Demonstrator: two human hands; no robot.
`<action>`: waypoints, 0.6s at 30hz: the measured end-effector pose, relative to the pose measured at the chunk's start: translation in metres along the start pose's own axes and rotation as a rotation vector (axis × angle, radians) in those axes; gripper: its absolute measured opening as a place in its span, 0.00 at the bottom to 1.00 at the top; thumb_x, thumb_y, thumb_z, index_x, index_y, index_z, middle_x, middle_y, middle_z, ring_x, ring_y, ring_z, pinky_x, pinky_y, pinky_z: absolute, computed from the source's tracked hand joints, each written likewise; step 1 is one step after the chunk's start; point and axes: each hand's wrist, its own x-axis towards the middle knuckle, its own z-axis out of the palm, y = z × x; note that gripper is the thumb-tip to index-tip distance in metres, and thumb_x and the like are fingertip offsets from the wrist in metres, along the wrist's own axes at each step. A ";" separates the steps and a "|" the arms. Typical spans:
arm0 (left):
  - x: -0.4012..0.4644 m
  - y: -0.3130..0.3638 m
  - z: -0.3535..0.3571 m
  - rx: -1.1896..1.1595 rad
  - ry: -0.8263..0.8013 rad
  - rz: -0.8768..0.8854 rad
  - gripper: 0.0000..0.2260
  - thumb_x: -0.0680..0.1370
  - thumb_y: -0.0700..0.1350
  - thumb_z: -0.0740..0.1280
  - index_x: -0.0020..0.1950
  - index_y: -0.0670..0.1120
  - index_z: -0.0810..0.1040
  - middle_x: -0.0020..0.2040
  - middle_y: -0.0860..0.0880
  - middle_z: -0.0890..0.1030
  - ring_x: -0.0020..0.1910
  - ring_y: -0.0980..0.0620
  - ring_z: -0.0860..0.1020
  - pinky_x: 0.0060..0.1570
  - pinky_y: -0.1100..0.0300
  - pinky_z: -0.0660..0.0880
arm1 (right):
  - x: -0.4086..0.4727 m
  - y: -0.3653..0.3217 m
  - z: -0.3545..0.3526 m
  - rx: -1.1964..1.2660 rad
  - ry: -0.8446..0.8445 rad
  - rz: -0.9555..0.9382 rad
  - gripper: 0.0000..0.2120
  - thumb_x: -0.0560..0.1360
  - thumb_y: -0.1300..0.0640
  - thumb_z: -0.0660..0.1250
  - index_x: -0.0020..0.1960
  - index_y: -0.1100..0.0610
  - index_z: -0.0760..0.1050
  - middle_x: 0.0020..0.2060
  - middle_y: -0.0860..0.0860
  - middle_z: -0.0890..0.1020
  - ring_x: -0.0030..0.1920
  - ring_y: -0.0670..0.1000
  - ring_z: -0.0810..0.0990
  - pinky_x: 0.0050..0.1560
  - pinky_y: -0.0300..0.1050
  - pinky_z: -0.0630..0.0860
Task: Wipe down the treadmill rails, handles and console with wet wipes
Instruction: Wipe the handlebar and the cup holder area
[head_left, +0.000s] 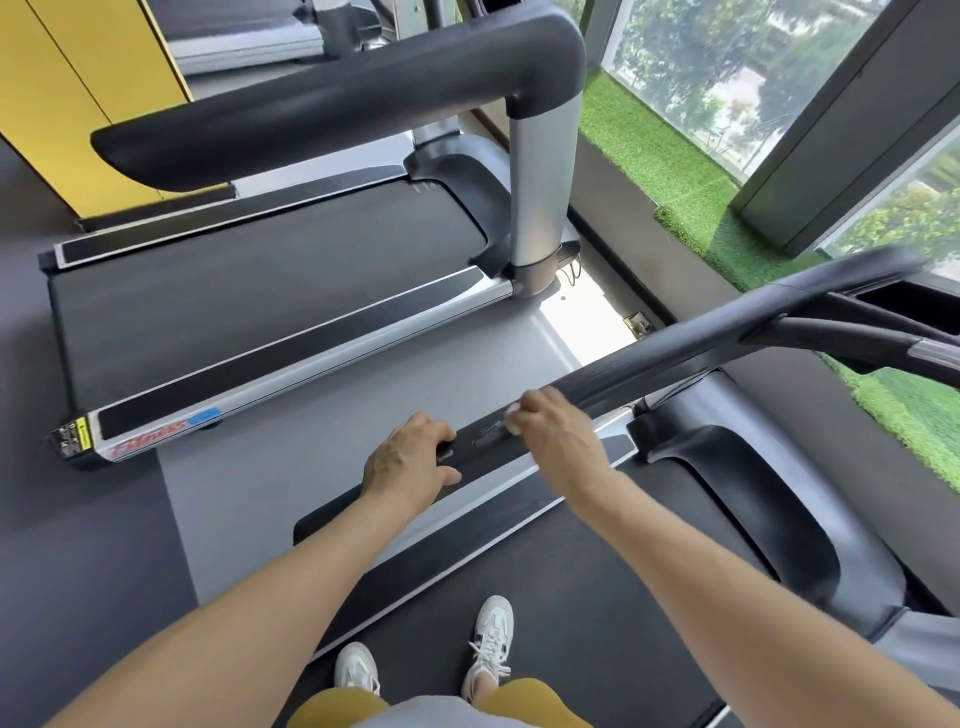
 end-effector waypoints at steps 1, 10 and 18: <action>-0.001 0.000 0.000 -0.008 0.002 -0.002 0.19 0.74 0.48 0.72 0.64 0.50 0.74 0.58 0.52 0.74 0.57 0.49 0.73 0.52 0.56 0.70 | 0.002 0.010 -0.001 -0.035 -0.012 0.075 0.09 0.69 0.70 0.62 0.39 0.64 0.81 0.38 0.56 0.78 0.42 0.58 0.76 0.33 0.48 0.75; -0.001 0.002 -0.004 -0.009 -0.021 -0.029 0.18 0.74 0.48 0.72 0.62 0.51 0.75 0.57 0.52 0.74 0.56 0.49 0.73 0.52 0.55 0.71 | -0.002 -0.029 0.006 -0.022 0.024 -0.112 0.14 0.66 0.64 0.54 0.32 0.59 0.79 0.31 0.52 0.76 0.33 0.54 0.76 0.27 0.40 0.71; -0.002 0.003 -0.004 -0.010 -0.025 -0.033 0.17 0.74 0.48 0.72 0.61 0.51 0.74 0.58 0.52 0.73 0.56 0.49 0.73 0.50 0.56 0.69 | -0.011 -0.047 0.013 -0.023 0.063 -0.056 0.10 0.62 0.65 0.60 0.30 0.56 0.78 0.28 0.49 0.75 0.30 0.50 0.75 0.26 0.37 0.66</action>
